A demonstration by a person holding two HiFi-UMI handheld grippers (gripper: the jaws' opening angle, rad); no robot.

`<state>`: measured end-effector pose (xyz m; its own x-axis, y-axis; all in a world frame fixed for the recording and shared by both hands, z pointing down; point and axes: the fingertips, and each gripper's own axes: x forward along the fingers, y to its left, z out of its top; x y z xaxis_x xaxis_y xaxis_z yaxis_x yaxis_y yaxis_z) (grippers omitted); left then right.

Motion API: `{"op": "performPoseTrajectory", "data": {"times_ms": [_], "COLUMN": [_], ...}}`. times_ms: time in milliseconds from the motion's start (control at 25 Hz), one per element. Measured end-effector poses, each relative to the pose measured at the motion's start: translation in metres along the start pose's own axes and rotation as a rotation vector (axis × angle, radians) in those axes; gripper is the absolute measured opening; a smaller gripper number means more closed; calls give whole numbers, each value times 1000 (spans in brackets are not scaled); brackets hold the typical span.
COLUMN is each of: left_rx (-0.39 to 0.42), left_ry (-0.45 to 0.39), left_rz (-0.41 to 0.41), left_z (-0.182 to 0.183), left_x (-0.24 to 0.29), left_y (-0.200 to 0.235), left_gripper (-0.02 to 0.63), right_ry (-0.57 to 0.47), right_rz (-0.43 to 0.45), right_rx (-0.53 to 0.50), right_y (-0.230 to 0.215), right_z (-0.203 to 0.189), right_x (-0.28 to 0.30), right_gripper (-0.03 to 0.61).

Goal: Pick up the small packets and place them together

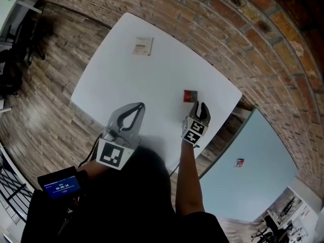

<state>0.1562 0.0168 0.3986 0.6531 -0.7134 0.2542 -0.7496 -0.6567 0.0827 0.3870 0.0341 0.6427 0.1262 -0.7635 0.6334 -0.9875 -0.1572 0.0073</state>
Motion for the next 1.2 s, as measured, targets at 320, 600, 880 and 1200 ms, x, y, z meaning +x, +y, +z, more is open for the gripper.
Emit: {"op": "performPoseTrajectory", "data": {"times_ms": [320,600,880,1200], "left_rx": [9,0,-1,2], "left_ry": [8,29,41,75], "left_rz": [-16,-12,-4,-24], "left_z": [0,-6,-10,-19], "left_x": [4,4,5,8], "left_y": [-5,-2,1,-2], "left_gripper": [0,0,0,0], "right_ry": [53,91,111,138], "right_rz": [21,28,28,49], "right_rx": [24,43,58,80], "right_y": [7,7,7,11], "right_z": [-14,-24,-29,-37], "right_x": [8,14,21,26], "right_gripper": [84,84,83,83]}}
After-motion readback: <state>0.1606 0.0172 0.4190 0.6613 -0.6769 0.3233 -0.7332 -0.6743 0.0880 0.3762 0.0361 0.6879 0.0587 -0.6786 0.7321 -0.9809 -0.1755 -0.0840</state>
